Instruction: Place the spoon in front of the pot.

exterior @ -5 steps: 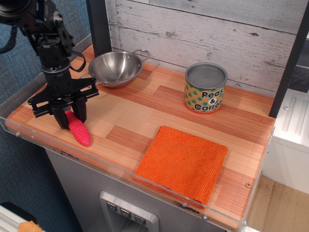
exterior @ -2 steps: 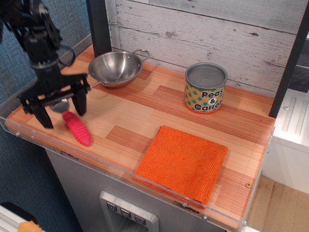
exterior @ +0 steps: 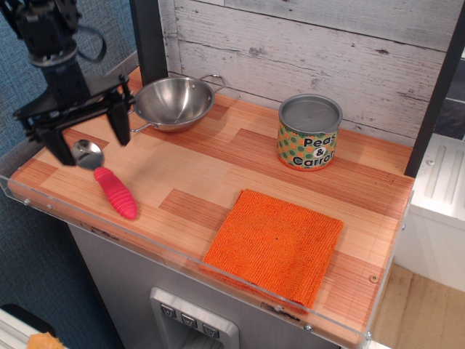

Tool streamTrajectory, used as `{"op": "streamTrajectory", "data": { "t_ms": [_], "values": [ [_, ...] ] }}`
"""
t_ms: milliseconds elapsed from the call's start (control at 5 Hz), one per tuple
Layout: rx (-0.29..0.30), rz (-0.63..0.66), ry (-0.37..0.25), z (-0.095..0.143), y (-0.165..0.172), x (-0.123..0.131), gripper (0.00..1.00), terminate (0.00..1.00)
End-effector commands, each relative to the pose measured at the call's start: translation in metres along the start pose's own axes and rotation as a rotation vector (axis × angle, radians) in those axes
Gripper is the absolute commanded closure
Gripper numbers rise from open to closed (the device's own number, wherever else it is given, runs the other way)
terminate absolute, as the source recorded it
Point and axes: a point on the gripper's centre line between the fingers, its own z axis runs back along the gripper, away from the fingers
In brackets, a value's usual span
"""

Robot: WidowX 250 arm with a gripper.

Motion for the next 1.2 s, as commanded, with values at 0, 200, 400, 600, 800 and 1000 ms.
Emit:
{"op": "streamTrajectory", "data": {
  "t_ms": [0,200,400,600,800,1000],
  "values": [
    [0.039,-0.503,-0.060,0.051,-0.024,-0.004,0.00,0.00],
    [0.056,-0.757,-0.029,0.050,-0.051,0.003,0.00,0.00],
    [0.009,-0.991,-0.055,0.052,-0.071,0.011,0.00,0.00],
    [-0.019,-1.072,-0.068,0.055,-0.089,0.022,0.00,0.00],
    [-0.019,-1.072,-0.068,0.055,-0.089,0.022,0.00,0.00],
    [-0.019,-1.072,-0.068,0.055,-0.089,0.022,0.00,1.00]
  ]
}}
